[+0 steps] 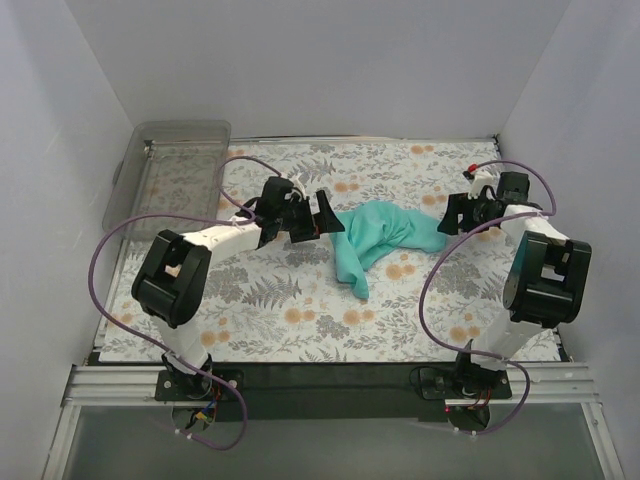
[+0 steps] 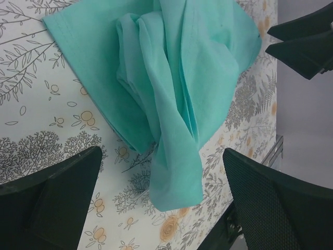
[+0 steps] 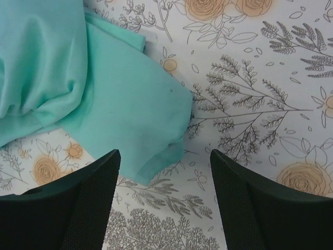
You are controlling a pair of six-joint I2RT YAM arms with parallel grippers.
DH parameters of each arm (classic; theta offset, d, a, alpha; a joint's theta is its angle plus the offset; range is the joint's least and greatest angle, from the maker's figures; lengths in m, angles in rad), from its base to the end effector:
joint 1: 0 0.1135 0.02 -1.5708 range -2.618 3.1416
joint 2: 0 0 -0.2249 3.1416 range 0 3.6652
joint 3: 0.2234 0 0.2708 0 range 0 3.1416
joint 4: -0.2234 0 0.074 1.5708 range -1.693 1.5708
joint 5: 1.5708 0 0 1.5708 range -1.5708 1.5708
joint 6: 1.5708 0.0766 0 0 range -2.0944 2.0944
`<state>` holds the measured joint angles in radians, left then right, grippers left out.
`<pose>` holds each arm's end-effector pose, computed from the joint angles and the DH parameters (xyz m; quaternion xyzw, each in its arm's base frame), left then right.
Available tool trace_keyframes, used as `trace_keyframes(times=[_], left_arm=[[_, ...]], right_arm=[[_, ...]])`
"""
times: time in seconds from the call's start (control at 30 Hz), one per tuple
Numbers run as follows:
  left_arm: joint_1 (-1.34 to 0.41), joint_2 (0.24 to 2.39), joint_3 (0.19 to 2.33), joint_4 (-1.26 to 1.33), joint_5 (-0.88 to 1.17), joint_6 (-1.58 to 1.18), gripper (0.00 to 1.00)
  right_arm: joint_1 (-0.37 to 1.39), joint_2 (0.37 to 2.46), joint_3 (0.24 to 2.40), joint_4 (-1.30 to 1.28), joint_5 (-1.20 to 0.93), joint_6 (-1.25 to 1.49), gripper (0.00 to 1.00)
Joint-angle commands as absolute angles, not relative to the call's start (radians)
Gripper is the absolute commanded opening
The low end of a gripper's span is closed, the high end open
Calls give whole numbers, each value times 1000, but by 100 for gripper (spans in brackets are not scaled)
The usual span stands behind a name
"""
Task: Fold and stack the t-shirts
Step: Move the tshirt to the center of the board, then flatten the tshirt out
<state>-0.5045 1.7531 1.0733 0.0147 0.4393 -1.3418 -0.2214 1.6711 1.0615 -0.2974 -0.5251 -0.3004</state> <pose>0.3490 -0.2299 0.1269 -0.2697 0.8406 -0.4588 0.1014 0.3790 -0.0459 0.1248 -0.1206 0.9090 0.1559 0.3673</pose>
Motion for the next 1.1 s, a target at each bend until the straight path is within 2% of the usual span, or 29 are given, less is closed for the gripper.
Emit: trace_keyframes(times=[0.0, 0.2, 0.27, 0.3, 0.33, 0.37, 0.4, 0.47, 0.5, 0.87, 1.07], left_arm=[[-544, 1839, 1179, 5, 413, -1355, 91], [-568, 1931, 1275, -40, 431, -1350, 81], [-575, 1960, 1298, -55, 439, -1347, 75], [-578, 1970, 1317, -60, 440, -1345, 68], [-583, 1979, 1331, -67, 445, -1338, 60], [-584, 1994, 1344, -89, 442, -1335, 50], [-586, 1996, 1353, -101, 434, -1328, 25], [-588, 1988, 1370, -135, 388, -1302, 7], [-588, 1959, 1368, -143, 370, -1295, 2], [-584, 1594, 1250, -213, 210, -1066, 0], [-558, 1429, 1204, -248, 230, -996, 0]], right_arm=[[-209, 1755, 1170, -298, -534, -249, 63], [-178, 1815, 1195, -319, -583, -242, 52], [-170, 1821, 1190, -319, -594, -241, 40], [-172, 1821, 1190, -321, -600, -242, 35], [-172, 1821, 1189, -324, -601, -244, 20], [-172, 1812, 1189, -327, -600, -251, 10], [-170, 1801, 1187, -328, -597, -256, 2], [-170, 1748, 1181, -330, -589, -270, 1], [-170, 1724, 1178, -328, -581, -290, 1], [-179, 1242, 1037, -336, -629, -442, 1], [-201, 1039, 1015, -337, -603, -471, 1]])
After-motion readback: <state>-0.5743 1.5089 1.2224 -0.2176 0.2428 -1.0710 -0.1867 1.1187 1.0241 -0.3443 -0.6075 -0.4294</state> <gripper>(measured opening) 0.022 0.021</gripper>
